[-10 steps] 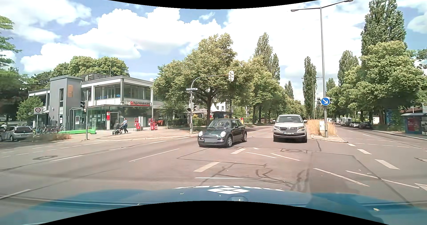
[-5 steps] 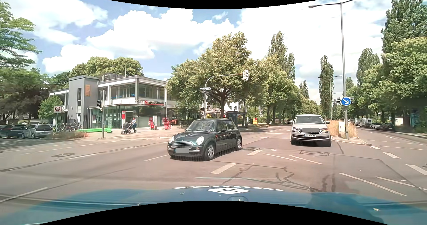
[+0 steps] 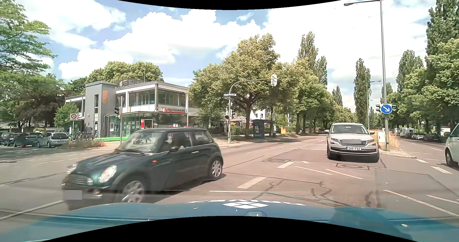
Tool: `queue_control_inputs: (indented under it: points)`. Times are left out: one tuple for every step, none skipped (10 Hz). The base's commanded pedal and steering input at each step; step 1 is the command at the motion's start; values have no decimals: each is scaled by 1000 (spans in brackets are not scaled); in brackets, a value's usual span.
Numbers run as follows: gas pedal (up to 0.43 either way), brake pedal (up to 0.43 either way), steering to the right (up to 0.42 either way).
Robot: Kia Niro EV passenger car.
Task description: Follow the waypoints while adhering to traffic rules and regulations
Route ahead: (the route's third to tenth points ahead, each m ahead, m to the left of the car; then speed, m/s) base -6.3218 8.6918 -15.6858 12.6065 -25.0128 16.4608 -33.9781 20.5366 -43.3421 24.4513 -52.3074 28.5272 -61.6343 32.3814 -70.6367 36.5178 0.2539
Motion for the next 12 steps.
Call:
queue_control_inputs:
  points:
    - [0,6,-961]
    - [0,6,-961]
    - [0,6,-961]
    - [0,6,-961]
    - [0,6,-961]
    - [0,6,-961]
    - [0,12,-961]
    - [0,12,-961]
    - [0,12,-962]
    - [0,49,-962]
    - [0,98,-963]
    - [0,134,-963]
